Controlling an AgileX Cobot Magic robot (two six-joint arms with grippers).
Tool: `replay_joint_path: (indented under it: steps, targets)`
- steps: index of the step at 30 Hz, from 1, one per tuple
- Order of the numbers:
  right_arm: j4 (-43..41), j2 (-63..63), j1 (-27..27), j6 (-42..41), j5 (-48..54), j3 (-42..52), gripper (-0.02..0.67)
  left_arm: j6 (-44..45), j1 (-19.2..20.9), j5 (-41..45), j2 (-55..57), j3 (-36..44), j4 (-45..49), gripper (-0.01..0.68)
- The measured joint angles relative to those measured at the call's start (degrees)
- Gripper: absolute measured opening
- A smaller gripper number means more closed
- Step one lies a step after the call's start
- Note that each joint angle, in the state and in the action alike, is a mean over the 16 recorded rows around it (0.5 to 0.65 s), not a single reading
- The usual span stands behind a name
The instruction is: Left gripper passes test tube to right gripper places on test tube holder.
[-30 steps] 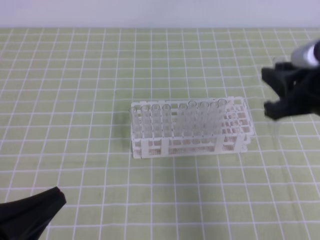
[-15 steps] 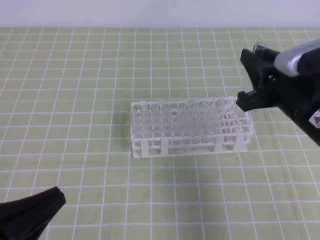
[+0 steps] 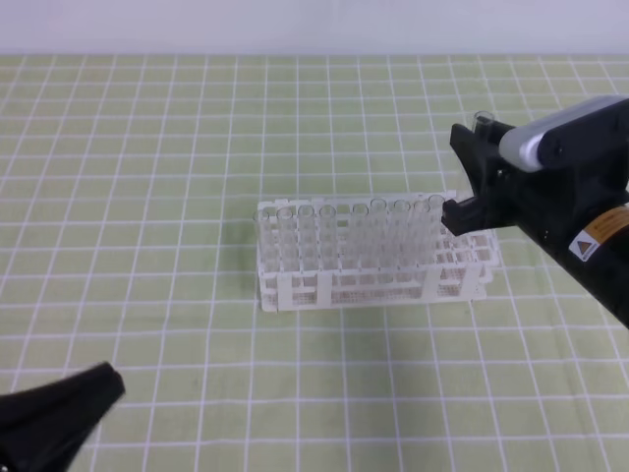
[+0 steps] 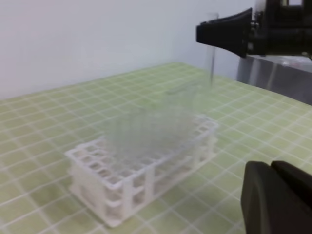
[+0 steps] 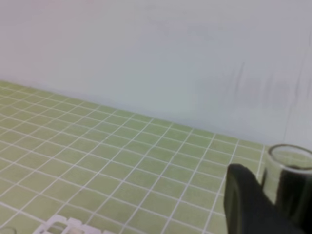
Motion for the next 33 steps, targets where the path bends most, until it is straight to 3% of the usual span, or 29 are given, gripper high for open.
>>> replay_joint_path:
  steps: [5,14,18,24,33]
  targets:
    - [-0.45,2.73,0.0,0.0,-2.58,0.0,0.108,0.02,9.28,-0.1,-2.0,0.01,0.04,-0.003]
    - [-1.44,5.99,0.0,0.0,-4.87,0.0,0.108,0.03,33.69,-0.58,-7.05,0.05,-0.12,-0.003]
    - [-1.8,6.9,0.0,0.0,-5.3,0.05,0.108,0.02,41.37,-1.24,-8.42,0.46,-0.42,-0.003]
    - [-2.07,7.79,-0.01,0.0,-5.67,0.33,0.108,0.01,47.01,-2.46,-9.47,2.21,-0.76,-0.003]
    - [-1.5,9.46,-0.16,0.0,-6.79,1.04,0.108,-1.18,47.95,-3.48,-13.99,6.8,-0.89,-0.003]
